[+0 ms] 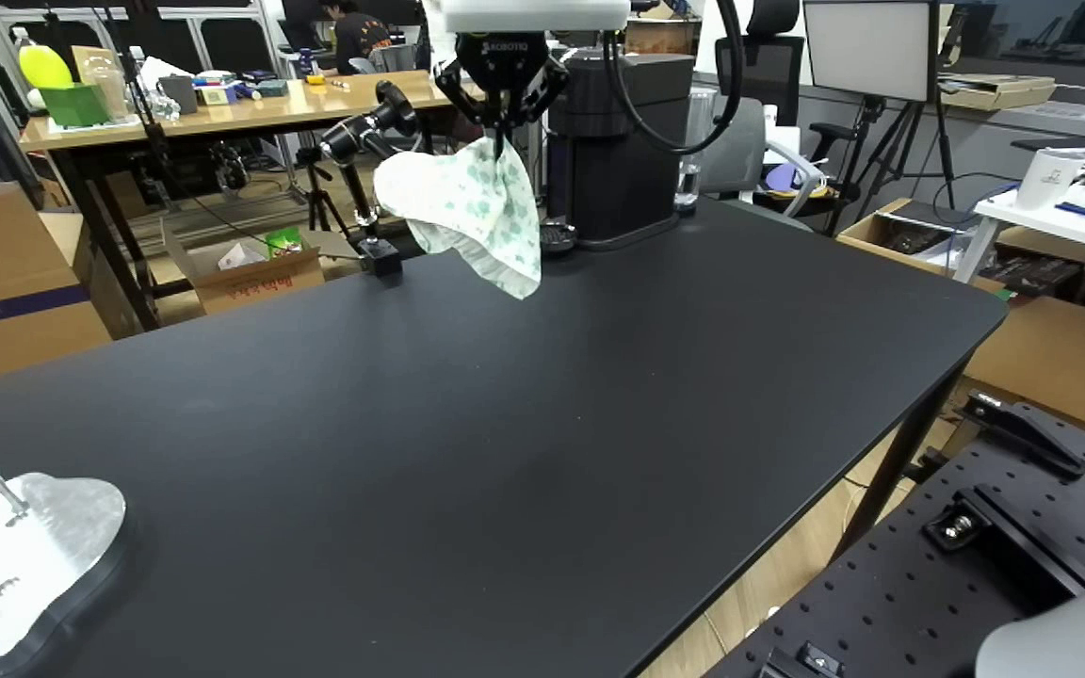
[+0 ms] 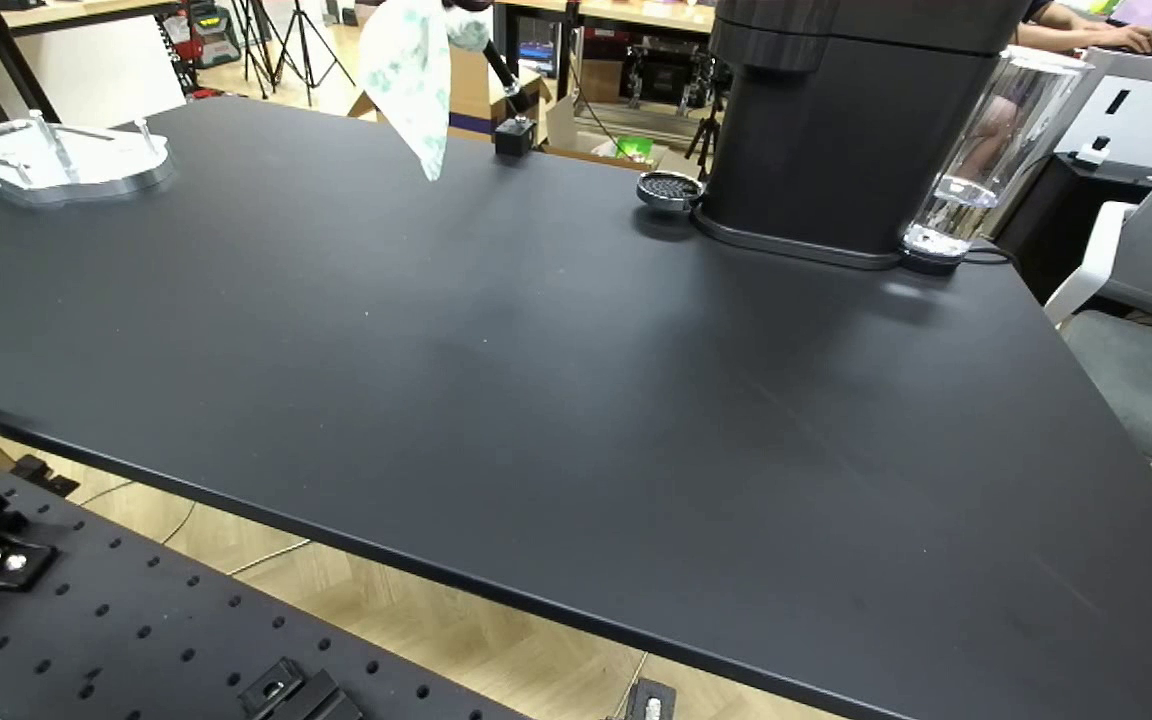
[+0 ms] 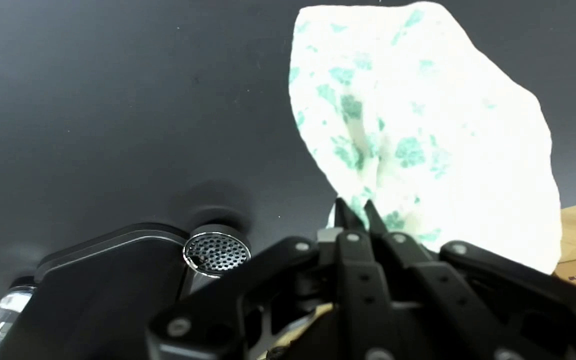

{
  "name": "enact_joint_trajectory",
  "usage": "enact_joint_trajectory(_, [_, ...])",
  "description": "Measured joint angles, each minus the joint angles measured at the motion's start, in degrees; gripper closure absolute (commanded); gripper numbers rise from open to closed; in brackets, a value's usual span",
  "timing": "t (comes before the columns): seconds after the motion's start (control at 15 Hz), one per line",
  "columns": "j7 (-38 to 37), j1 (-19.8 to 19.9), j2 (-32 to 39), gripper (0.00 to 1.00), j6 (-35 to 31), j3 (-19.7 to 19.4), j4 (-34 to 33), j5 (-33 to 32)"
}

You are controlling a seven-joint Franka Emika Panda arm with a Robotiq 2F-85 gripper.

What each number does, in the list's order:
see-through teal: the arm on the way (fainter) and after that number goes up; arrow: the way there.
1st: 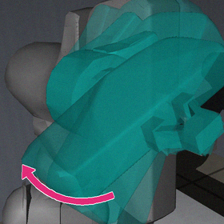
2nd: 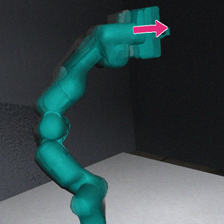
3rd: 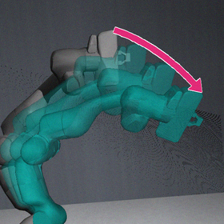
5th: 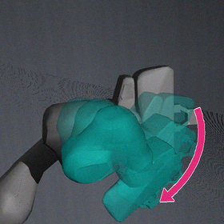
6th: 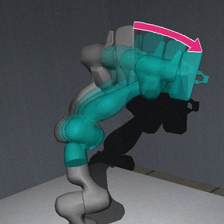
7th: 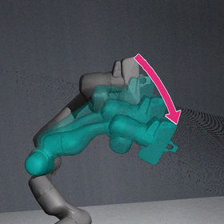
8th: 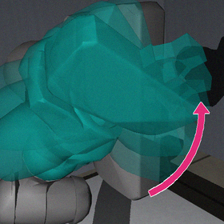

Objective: Hang the cloth on the stand

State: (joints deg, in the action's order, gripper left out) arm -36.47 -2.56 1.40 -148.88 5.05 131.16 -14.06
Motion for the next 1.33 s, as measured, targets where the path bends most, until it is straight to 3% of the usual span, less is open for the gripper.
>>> enact_joint_trajectory(0.13, [-0.5,-0.4,1.4,0.99,-0.6,0.0,-1.0,0.0])
enact_joint_trajectory(0.2, [-0.6,-0.6,2.1,0.72,-1.0,-0.1,-1.5,0.1])
enact_joint_trajectory(0.33, [-0.6,-1.2,3.1,0.64,-1.2,-0.1,-2.4,0.8])
enact_joint_trajectory(0.93, [-1.0,-1.9,3.1,0.05,-0.7,-2.1,-5.9,1.4])
enact_joint_trajectory(1.07, [-1.7,-1.9,2.3,0.00,0.1,-2.8,-6.8,0.4])
enact_joint_trajectory(1.33, [-2.4,-1.8,0.0,0.00,1.7,-3.2,-7.8,-0.7])
